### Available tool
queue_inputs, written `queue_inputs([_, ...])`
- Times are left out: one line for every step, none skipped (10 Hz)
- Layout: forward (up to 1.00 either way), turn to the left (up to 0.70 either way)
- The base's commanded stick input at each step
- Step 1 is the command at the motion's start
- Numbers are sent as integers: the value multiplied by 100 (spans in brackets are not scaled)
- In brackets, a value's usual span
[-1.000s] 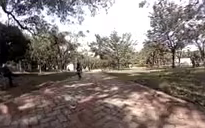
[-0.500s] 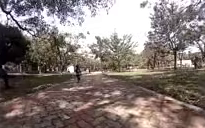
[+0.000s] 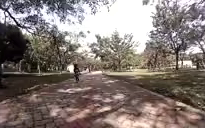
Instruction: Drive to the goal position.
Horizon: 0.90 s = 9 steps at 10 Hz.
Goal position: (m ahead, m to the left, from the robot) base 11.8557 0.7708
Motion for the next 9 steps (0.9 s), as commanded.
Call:
queue_inputs([70,0])
queue_inputs([70,0])
queue_inputs([70,0])
queue_inputs([70,0])
queue_inputs([70,0])
queue_inputs([70,0])
queue_inputs([70,0])
queue_inputs([70,-13])
queue_inputs([70,-35])
